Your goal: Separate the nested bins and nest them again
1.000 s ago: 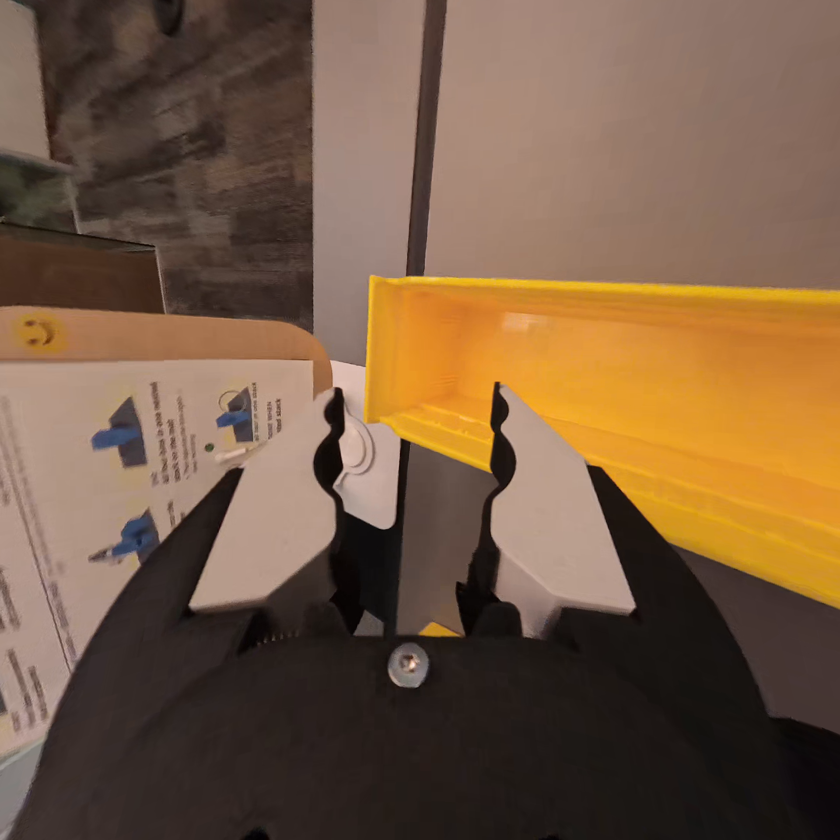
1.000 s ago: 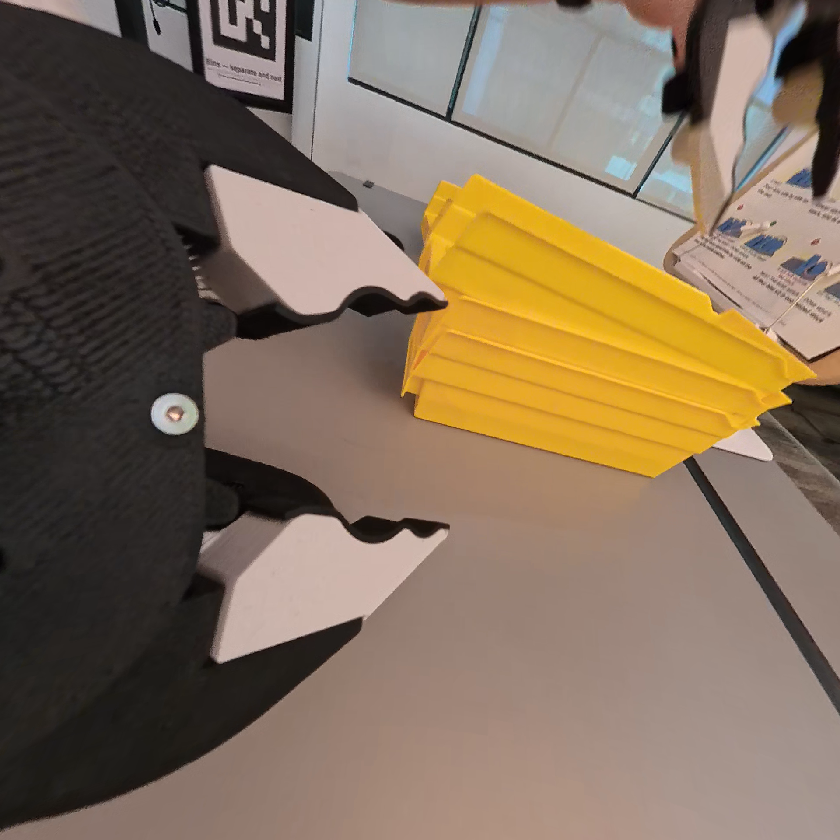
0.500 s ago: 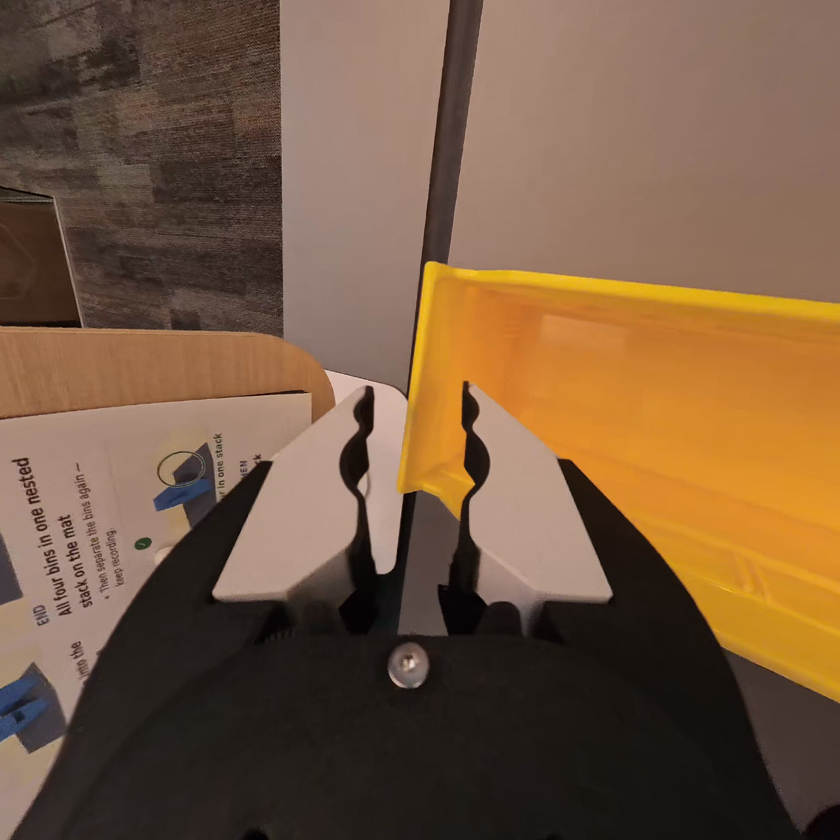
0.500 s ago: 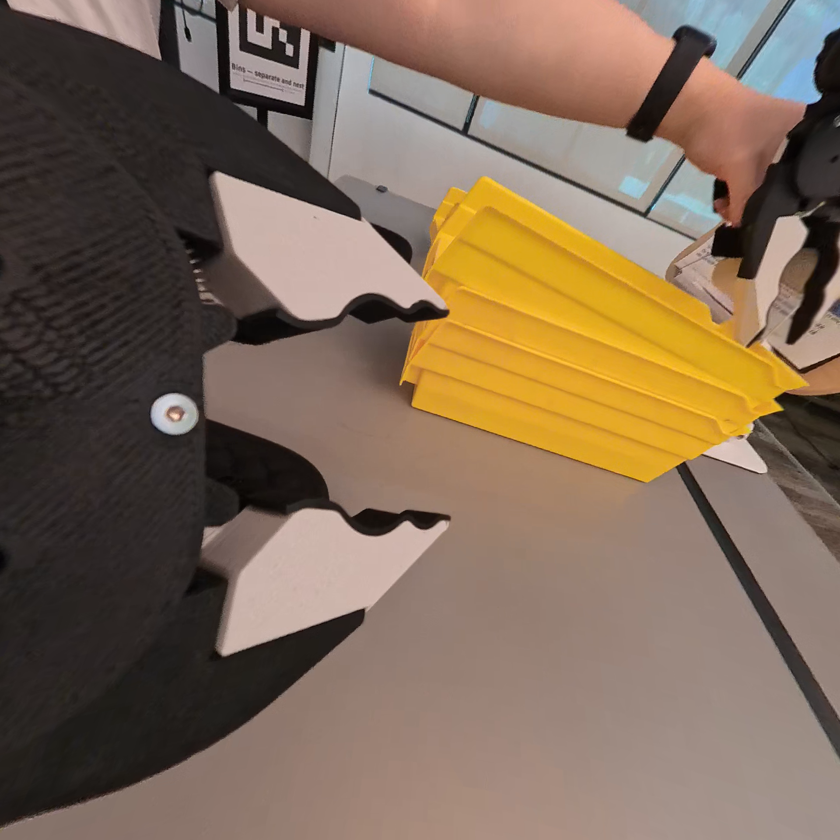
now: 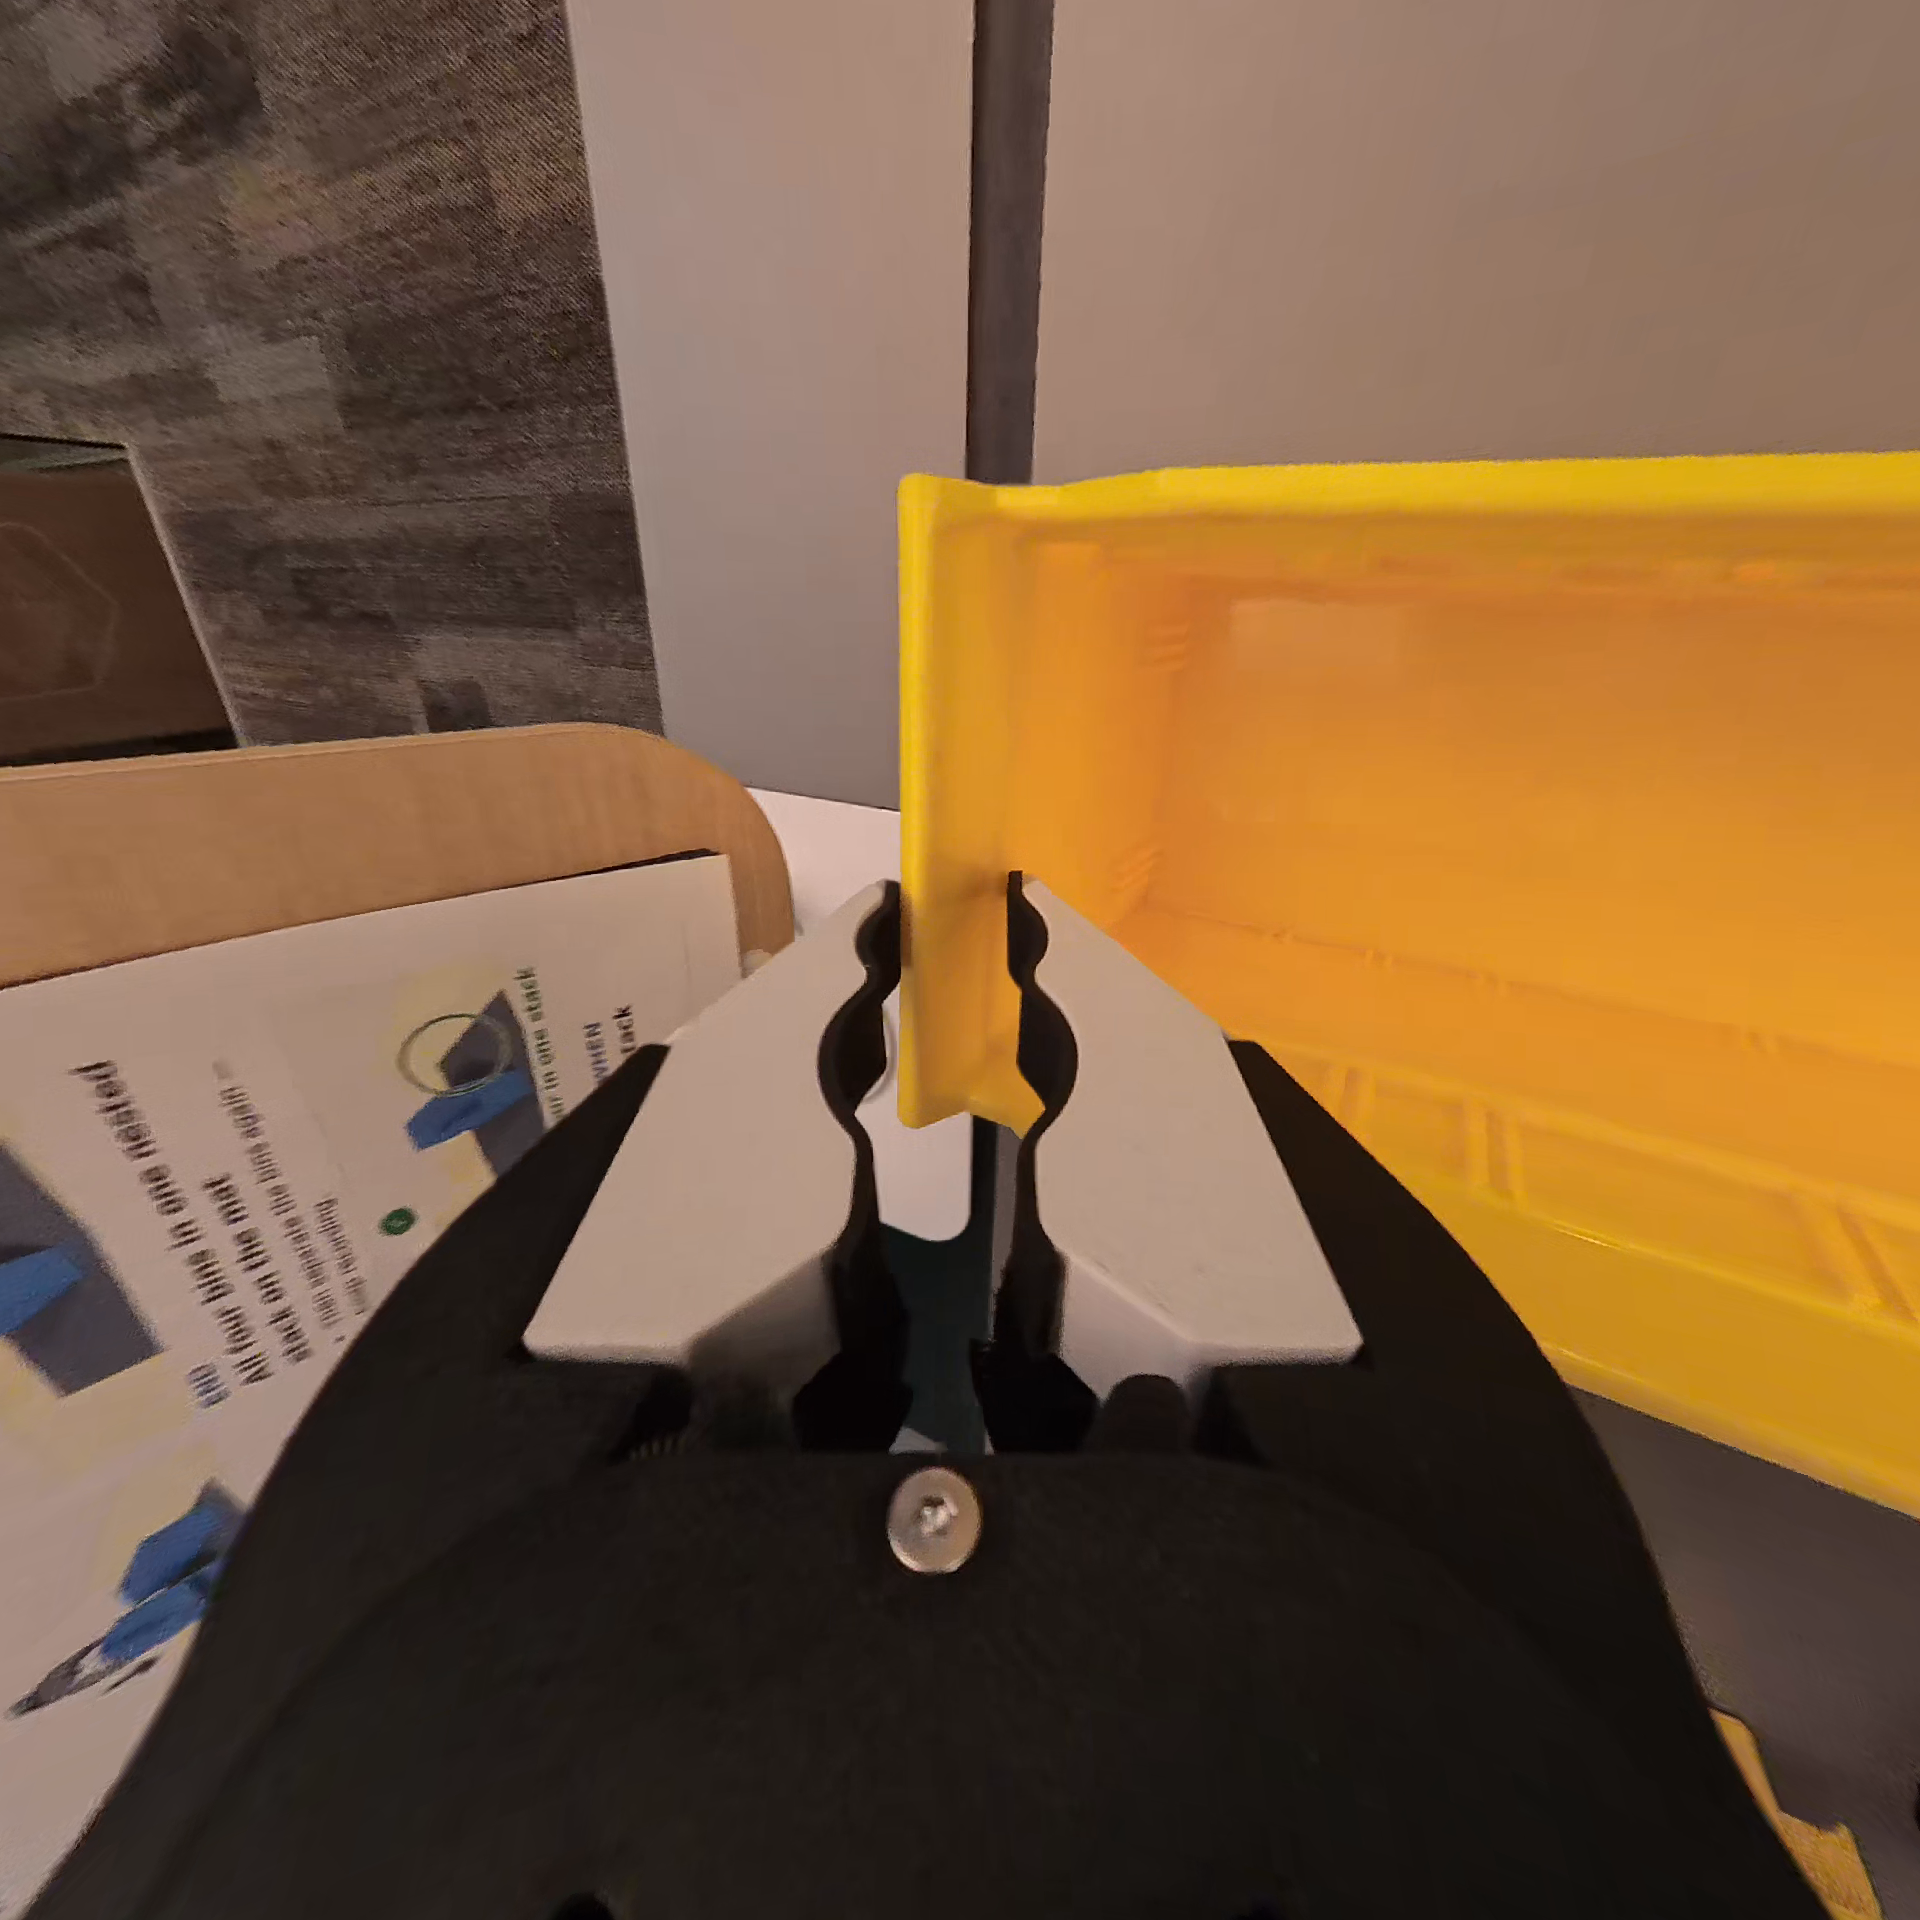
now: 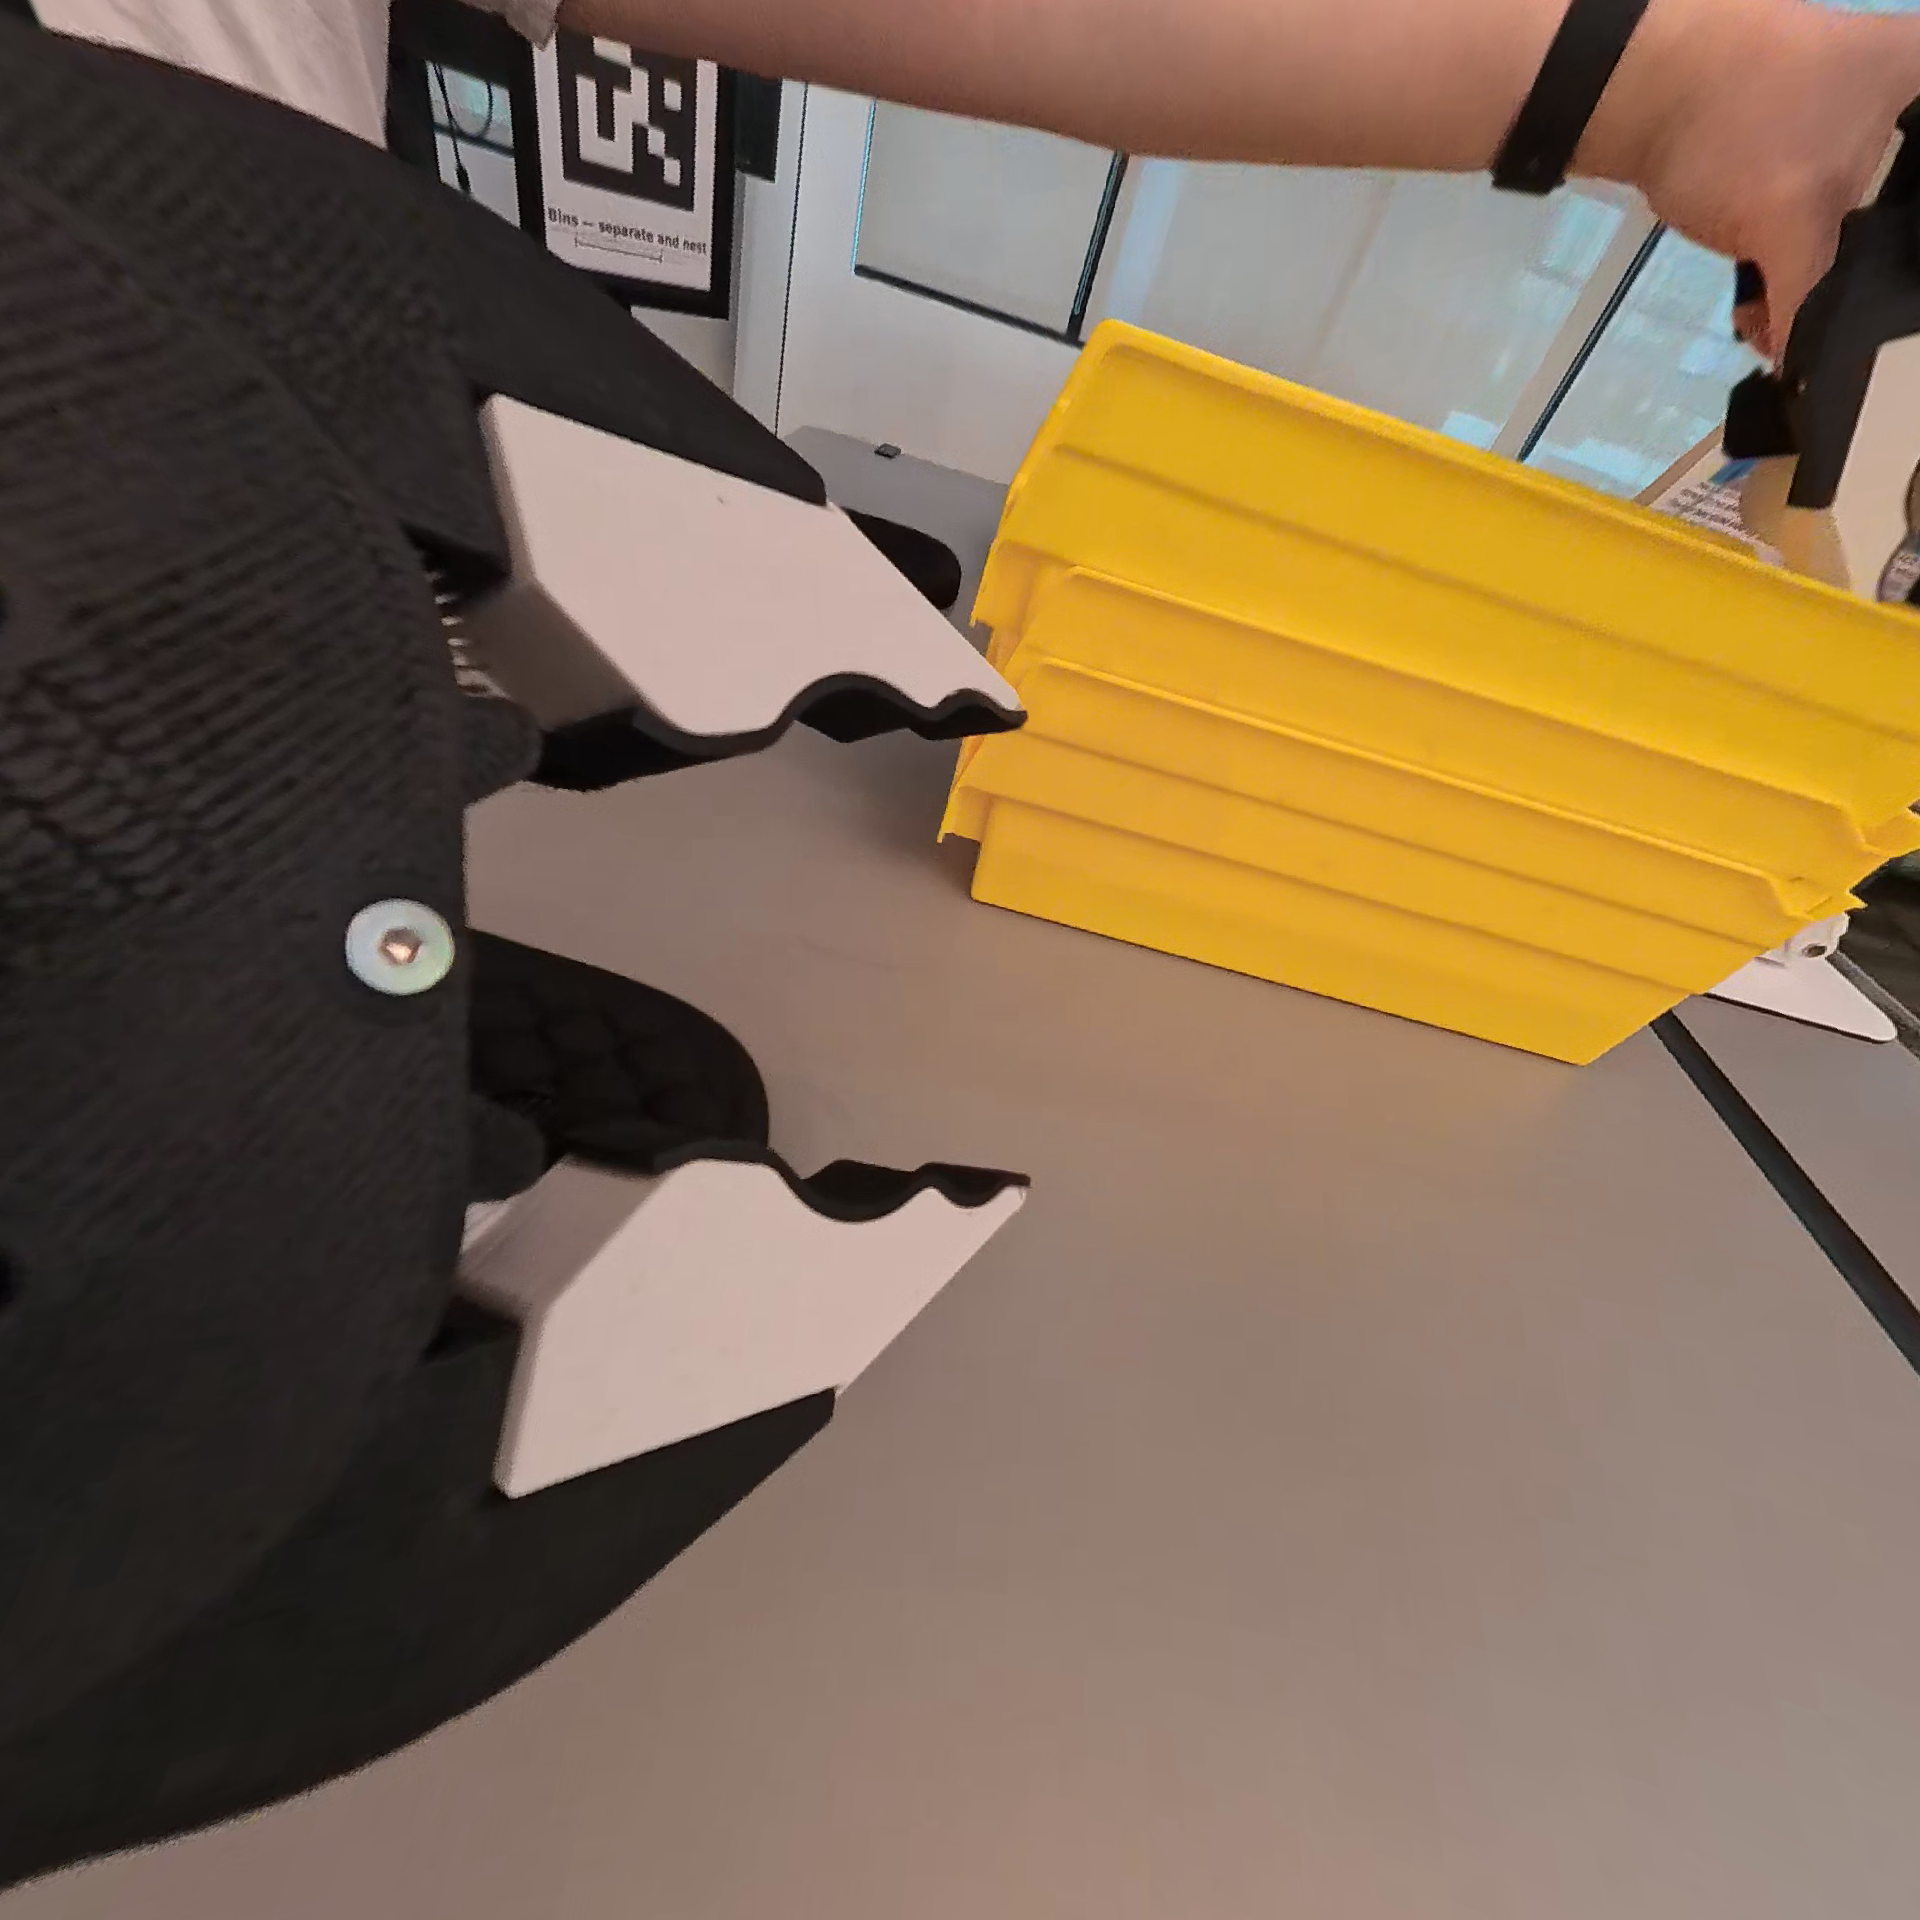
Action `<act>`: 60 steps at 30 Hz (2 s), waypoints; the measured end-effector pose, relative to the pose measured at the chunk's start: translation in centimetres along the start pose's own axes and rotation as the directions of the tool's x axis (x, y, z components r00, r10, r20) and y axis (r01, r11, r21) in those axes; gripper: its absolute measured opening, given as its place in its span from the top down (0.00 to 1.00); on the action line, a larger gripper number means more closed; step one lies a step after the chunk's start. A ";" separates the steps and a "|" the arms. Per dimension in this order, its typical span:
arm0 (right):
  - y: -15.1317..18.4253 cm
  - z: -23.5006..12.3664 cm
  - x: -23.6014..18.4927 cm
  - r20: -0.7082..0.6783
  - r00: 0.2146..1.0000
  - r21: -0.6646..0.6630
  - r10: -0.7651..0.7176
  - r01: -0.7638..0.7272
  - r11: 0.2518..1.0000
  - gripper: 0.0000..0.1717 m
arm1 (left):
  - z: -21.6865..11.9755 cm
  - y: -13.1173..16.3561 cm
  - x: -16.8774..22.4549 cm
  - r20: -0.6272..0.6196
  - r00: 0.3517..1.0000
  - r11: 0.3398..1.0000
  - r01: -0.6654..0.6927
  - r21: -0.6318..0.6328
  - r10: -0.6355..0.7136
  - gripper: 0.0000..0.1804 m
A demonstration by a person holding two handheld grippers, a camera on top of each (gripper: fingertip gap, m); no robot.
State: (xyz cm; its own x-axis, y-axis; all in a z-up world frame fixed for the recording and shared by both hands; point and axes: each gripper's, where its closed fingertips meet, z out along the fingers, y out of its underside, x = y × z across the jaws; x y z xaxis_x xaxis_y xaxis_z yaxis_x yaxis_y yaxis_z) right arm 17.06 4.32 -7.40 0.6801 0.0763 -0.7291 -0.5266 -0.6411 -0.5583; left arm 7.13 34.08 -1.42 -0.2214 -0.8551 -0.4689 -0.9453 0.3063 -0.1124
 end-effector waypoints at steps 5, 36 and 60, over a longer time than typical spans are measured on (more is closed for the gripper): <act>0.3 0.7 -0.8 0.014 1.000 -0.023 -0.015 0.015 1.000 0.51 | -0.7 -0.2 -0.7 0.026 1.000 1.000 -0.012 -0.003 0.012 0.92; -1.3 2.0 -5.3 0.081 0.991 0.014 -0.106 0.105 0.994 0.52 | -11.1 37.3 10.4 0.058 0.006 0.012 0.994 0.107 -0.998 0.24; 0.2 0.7 -4.1 0.063 0.997 0.014 -0.048 0.047 0.999 0.52 | -3.2 39.7 16.1 0.191 -0.026 -0.074 0.966 -0.249 -0.981 0.24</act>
State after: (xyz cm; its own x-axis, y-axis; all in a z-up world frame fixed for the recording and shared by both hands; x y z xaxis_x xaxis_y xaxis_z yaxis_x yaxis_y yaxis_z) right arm 13.81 4.46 -4.77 0.6711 0.1550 -0.7250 -0.5009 -0.6261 -0.5976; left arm -34.77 31.13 -10.69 0.9790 -0.1988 -0.0451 -0.2039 -0.9525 -0.2261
